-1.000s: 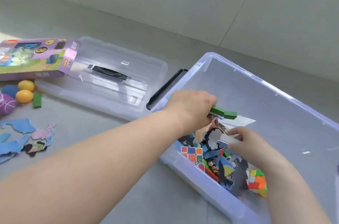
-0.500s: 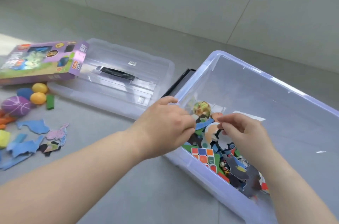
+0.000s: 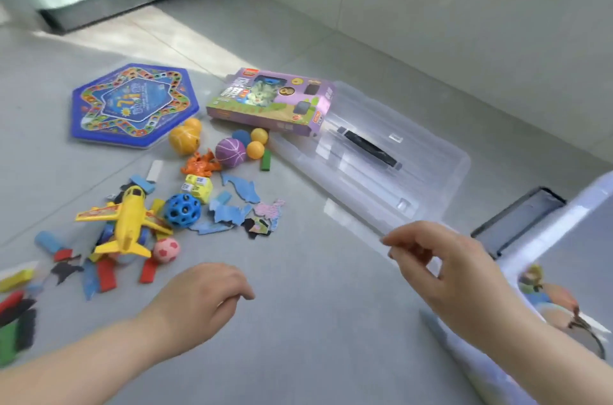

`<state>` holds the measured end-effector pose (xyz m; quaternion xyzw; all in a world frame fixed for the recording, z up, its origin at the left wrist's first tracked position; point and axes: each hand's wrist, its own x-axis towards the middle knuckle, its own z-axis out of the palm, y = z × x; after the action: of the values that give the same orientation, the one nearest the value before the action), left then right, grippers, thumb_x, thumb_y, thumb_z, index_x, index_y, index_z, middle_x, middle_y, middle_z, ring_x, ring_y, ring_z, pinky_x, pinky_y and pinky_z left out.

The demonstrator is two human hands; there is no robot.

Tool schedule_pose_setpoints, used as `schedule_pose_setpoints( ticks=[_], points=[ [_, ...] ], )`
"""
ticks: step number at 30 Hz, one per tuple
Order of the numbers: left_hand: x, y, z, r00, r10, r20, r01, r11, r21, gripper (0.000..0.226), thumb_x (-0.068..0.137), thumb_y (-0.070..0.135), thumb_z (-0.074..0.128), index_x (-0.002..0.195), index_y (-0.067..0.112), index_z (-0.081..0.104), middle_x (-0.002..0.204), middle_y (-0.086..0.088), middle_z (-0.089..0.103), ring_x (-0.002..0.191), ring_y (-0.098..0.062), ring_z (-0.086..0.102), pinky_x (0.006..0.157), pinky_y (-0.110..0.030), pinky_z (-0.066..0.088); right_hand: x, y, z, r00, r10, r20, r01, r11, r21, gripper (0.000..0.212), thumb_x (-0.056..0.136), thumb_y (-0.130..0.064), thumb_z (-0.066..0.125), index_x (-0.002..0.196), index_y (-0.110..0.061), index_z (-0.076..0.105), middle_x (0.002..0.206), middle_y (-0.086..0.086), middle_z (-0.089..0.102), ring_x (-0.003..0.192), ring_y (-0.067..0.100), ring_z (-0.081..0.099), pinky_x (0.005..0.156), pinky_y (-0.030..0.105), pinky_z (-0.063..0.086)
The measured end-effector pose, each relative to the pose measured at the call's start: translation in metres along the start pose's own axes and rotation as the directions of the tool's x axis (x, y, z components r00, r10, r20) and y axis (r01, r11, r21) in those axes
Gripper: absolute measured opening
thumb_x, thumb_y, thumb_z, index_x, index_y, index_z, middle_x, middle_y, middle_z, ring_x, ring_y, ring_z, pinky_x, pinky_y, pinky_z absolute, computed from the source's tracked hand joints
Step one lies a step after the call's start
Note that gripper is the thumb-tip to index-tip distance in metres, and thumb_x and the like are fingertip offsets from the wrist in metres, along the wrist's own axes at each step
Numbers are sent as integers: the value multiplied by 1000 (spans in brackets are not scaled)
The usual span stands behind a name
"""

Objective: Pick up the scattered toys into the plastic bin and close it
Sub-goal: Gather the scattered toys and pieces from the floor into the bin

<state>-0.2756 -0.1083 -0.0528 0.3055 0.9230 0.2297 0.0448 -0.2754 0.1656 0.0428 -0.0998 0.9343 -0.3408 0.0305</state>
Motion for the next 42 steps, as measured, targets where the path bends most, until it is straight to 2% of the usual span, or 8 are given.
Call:
schedule_pose_setpoints(
  ticks=[3,6,13,17,20,25,32,42],
  points=[
    [-66,-46,15,935,-336,-116,328,941,-88,20,70,26,38,85,31,50,73,19,62,82,-2,52,67,-13,43,25,-11,58,946,-108,306,153,980,-127,16,91,-24,49,95,-37,58,76,-28,50,82,-9,50,76,6,37],
    [-127,-67,33,677,-682,-277,630,731,-263,33,72,31,38,82,25,69,81,25,58,97,-4,45,72,-13,38,47,-31,121,854,-103,510,241,947,-212,27,95,-25,41,119,-30,52,104,-20,50,95,-1,47,81,14,36],
    [-247,-78,49,294,-916,-273,906,358,-226,29,68,13,52,91,9,70,98,-8,70,98,-11,53,81,-25,47,48,-71,258,735,-140,663,379,896,-231,41,94,-25,45,134,-30,41,143,-14,36,131,9,36,100,19,34],
    [-286,-88,34,-80,-978,-193,968,-30,-248,63,83,24,62,138,14,35,150,-10,26,138,-29,24,112,-39,19,33,-65,299,645,-344,682,672,679,-293,78,25,-49,87,98,-29,68,109,-6,70,104,19,62,69,21,56],
    [-300,-99,27,-238,-966,-99,920,-191,-342,81,77,32,69,143,16,24,153,-8,18,141,-26,15,114,-35,15,31,-63,319,642,-377,668,673,694,-256,84,17,-50,86,95,-29,62,98,-1,74,98,20,51,74,27,54],
    [-298,-105,24,-220,-975,-19,864,-186,-469,54,82,9,64,132,8,43,144,-11,28,129,-27,33,106,-29,25,16,-126,340,627,-361,690,641,743,-193,51,19,-55,85,59,-27,71,72,-7,71,62,10,69,54,17,53],
    [-291,-108,18,-320,-947,20,710,-254,-657,50,79,4,66,126,8,48,123,-15,51,90,-20,46,74,-23,37,-42,-162,393,542,-368,755,672,730,-126,51,14,-53,80,54,-24,65,62,-5,62,60,17,62,73,29,36],
    [-291,-127,-9,-231,-973,-8,680,-156,-716,25,86,-2,49,77,20,54,91,-7,56,74,-22,54,63,-22,44,-46,-150,397,654,-252,714,530,825,-194,50,3,-25,81,44,-19,52,43,-4,50,41,18,52,58,28,20]
  ],
)
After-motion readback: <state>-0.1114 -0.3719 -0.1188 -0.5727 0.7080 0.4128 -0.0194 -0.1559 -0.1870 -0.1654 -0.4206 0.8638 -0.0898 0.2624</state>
